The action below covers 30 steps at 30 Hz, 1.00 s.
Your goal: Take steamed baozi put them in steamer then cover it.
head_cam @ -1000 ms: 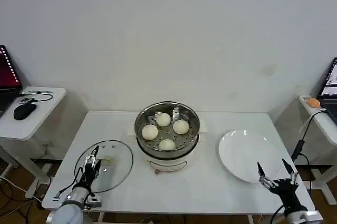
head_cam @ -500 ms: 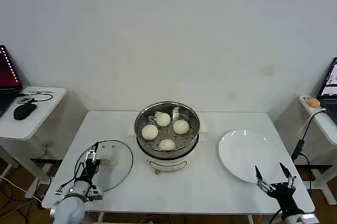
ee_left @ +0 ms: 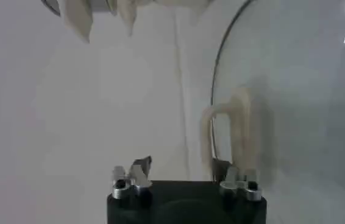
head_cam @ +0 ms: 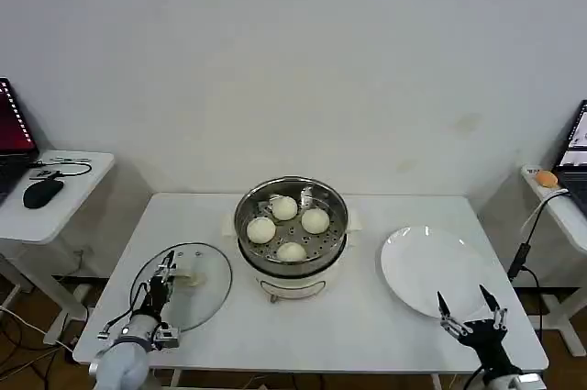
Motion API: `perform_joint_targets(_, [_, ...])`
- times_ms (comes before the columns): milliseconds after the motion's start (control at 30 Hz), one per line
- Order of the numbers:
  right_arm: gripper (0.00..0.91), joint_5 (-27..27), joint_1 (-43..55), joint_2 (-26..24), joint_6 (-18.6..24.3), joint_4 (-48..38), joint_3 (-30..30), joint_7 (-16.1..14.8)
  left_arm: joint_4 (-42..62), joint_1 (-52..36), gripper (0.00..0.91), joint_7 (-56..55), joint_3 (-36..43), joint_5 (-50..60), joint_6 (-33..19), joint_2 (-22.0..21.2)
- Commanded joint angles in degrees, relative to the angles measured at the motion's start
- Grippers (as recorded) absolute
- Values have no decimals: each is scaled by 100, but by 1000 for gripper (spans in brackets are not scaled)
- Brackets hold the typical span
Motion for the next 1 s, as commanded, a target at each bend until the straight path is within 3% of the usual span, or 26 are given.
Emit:
perform_joint_targets(33, [907,-48,-3,12,1,10,-70,10,94,-39,0,-81,-15,36,-65,-32])
perform_joint_targets(300, [907,-95,-43,22,-43,181,-103,26,-101,55,0,-512,-228,225,-282,-151])
perform_joint_targets(600, [907,-55,11,-46,-76,311,-177,26,-1214,624,0,-659,-730,139,-116,-288])
perform_joint_targets(800, [907,-110,92,-61,-60,228,-374,24,-1896,1081,0,-451,-977,-304,70,-76])
perform_joint_targets(1000, [907,-172,145,-108,-117,308,-481,15,-2812,1394,0,190,-1053,-1195,570,500])
